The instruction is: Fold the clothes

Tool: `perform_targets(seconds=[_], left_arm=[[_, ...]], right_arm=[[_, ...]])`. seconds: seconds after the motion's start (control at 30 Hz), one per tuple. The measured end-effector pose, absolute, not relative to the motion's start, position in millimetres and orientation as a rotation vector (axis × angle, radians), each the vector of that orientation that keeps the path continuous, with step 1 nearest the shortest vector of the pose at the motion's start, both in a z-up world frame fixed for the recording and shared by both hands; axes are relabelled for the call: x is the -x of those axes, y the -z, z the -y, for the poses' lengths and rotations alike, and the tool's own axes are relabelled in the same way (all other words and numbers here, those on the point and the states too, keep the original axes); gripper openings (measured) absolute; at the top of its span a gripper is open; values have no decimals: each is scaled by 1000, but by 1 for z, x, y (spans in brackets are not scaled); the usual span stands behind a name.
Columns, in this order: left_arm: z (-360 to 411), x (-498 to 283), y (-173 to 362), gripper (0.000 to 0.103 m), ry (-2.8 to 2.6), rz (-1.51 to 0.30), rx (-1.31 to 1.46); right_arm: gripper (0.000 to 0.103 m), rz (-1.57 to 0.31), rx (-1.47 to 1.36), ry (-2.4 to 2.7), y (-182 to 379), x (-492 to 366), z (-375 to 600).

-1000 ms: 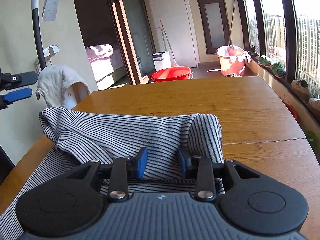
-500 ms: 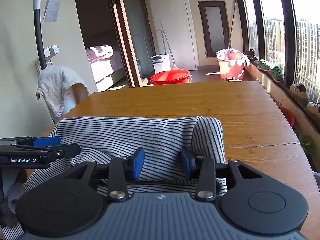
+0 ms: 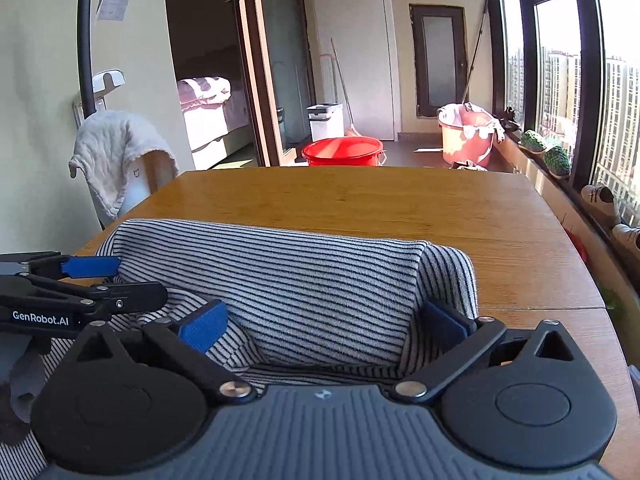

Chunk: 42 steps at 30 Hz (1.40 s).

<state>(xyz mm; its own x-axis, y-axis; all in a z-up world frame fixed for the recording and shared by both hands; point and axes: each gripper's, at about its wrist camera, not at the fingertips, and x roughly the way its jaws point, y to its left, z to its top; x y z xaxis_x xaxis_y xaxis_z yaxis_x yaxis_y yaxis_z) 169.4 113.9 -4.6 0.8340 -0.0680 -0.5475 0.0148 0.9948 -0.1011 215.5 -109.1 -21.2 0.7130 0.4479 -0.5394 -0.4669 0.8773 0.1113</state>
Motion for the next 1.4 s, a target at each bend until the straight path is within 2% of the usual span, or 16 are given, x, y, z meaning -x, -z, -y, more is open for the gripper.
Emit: perform_targets(seconds=[0.63, 1.03, 1.13, 1.23, 1.33, 1.4], left_arm=[[-127, -175, 9, 102, 43, -617, 162], [-126, -137, -47, 101, 36, -336, 214], [-112, -154, -40, 101, 68, -381, 184], [-109, -172, -14, 93, 48, -477, 186], [-118, -177, 2, 93, 43, -520, 229], [-123, -177, 2, 98, 50, -525, 245]], right_arm=[[103, -556, -35, -505, 27, -214, 121], [103, -559, -16, -490, 28, -214, 117], [103, -556, -18, -489, 29, -214, 118], [103, -553, -23, -489, 28, -214, 118], [103, -554, -24, -489, 29, -214, 118], [103, -555, -19, -487, 28, -214, 117]])
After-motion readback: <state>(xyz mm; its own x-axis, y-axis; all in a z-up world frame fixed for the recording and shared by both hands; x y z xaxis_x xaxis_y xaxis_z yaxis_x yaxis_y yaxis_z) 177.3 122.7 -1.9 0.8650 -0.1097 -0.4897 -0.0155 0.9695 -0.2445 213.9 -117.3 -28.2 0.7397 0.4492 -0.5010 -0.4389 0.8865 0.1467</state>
